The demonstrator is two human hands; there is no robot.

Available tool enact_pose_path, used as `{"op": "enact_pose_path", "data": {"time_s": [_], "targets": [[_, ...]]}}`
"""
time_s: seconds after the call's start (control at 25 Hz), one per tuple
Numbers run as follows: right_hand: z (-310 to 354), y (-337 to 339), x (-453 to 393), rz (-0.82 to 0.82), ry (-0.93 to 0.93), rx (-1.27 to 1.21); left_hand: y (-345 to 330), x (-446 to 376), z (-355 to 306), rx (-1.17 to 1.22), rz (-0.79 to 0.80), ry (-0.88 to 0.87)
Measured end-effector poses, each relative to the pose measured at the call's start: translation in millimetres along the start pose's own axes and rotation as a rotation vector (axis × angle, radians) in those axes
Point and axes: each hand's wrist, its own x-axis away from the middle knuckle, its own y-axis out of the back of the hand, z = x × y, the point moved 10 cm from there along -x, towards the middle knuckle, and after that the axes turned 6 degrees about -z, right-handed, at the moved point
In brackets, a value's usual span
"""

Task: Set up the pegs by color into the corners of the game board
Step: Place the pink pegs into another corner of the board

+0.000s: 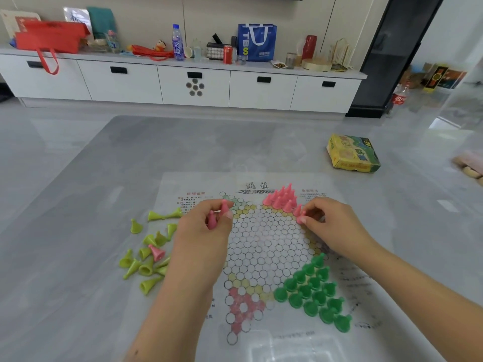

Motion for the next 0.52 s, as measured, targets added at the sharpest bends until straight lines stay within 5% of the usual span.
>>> {"op": "enact_pose_path", "data": {"time_s": [0.52], "targets": [[1.3,-2.7,0.7,0.021,0.016,0.033,-6.9,1.9,1.1,0.013,0.027,0.019]]}}
